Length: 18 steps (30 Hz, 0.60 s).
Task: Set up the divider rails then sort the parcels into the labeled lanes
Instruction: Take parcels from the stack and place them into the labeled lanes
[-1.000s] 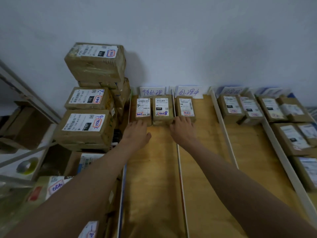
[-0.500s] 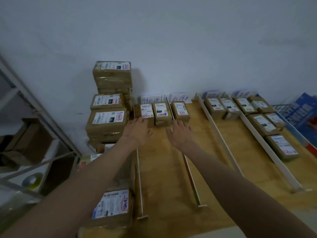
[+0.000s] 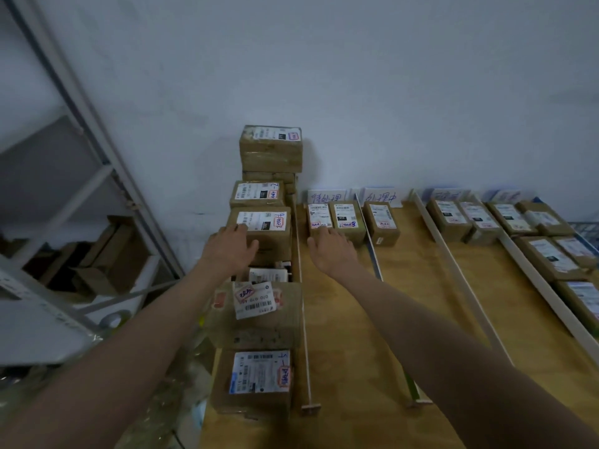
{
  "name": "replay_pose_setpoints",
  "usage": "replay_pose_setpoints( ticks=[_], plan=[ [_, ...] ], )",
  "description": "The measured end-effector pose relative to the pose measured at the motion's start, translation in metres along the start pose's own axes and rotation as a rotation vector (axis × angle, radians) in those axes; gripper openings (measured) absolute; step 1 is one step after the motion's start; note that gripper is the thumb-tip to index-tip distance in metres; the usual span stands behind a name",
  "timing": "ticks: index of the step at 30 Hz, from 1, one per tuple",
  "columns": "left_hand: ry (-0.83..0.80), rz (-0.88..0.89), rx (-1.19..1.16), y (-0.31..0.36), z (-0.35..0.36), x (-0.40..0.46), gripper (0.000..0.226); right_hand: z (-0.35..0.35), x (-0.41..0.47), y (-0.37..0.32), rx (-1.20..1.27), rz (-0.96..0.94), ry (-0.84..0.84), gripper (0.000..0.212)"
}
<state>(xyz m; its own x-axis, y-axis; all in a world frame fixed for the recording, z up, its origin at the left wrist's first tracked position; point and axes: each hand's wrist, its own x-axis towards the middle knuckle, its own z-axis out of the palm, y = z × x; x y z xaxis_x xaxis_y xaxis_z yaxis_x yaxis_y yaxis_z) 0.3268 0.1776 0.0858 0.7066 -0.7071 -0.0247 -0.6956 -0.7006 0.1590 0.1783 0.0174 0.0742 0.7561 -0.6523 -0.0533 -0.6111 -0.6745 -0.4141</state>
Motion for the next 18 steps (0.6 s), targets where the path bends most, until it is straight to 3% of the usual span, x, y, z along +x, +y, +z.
replay_pose_setpoints(
  ticks=[9,15,18],
  plan=[
    [-0.06,-0.191,-0.112,-0.04,0.007,0.035,0.047,0.025,0.064,-0.02,0.243,0.041,-0.178,0.038],
    [-0.153,-0.336,-0.414,-0.034,0.014,0.055,0.063,0.04,0.083,-0.028,0.392,0.093,-0.258,0.038],
    [-0.162,-0.34,-0.477,-0.024,0.014,0.056,0.054,0.046,0.083,-0.028,0.434,0.097,-0.256,0.035]
  ],
)
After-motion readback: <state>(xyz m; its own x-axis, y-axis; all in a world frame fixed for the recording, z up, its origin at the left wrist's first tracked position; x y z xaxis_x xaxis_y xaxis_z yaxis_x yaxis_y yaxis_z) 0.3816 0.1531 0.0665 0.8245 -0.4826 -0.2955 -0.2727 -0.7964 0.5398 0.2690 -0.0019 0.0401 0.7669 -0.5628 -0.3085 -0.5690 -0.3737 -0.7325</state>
